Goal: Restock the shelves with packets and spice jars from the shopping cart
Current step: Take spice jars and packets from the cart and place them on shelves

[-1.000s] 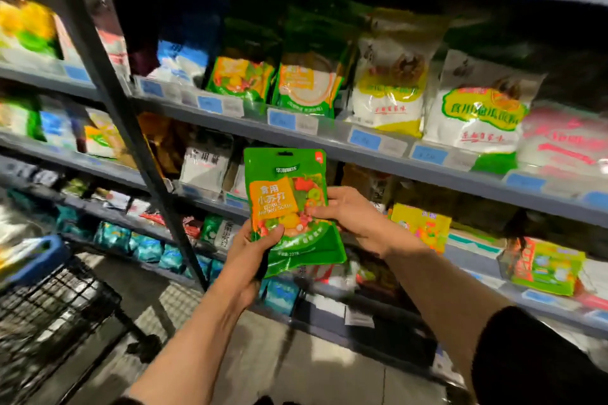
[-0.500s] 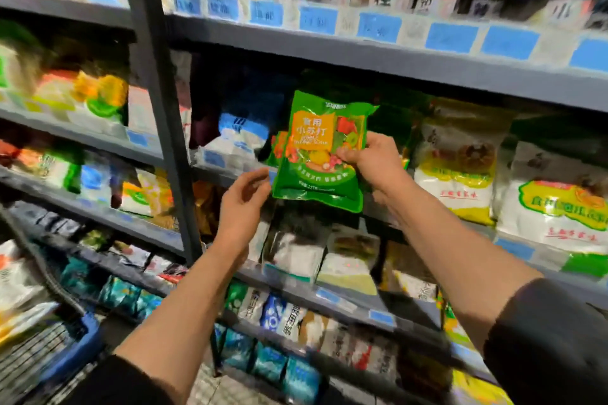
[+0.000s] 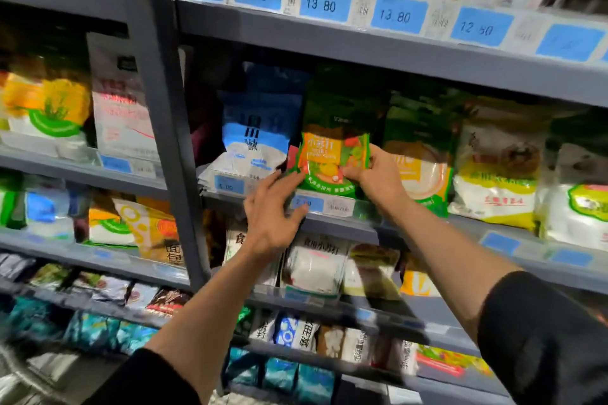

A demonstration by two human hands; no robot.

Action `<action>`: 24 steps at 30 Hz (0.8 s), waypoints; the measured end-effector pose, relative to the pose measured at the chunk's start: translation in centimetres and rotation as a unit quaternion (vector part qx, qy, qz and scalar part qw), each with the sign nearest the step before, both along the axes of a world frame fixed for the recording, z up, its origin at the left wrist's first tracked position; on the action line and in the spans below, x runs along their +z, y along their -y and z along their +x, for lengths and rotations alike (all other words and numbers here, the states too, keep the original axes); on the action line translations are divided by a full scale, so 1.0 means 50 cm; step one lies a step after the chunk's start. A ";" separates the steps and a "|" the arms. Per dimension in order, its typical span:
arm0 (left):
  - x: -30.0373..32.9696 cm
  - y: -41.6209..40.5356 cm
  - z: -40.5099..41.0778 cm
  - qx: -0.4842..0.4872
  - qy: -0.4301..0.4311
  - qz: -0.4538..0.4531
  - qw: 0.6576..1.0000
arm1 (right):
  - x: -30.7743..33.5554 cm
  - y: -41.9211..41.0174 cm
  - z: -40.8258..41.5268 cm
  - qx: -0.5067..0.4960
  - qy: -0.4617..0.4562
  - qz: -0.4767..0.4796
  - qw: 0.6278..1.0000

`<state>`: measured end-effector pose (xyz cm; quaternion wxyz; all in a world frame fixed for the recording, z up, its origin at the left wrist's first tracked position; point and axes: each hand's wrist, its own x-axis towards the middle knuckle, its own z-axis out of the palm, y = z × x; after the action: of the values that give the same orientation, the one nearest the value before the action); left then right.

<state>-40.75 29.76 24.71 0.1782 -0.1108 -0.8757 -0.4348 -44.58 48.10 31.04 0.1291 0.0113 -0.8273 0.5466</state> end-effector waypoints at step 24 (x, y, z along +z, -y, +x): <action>-0.068 0.062 0.160 0.166 -0.056 -0.012 0.984 | -0.061 0.129 0.106 0.169 -0.320 0.289 0.886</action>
<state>-32.73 26.64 21.32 0.2950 0.0100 -0.8758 -0.3818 -39.27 41.67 27.98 0.2832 0.3618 -0.8481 0.2638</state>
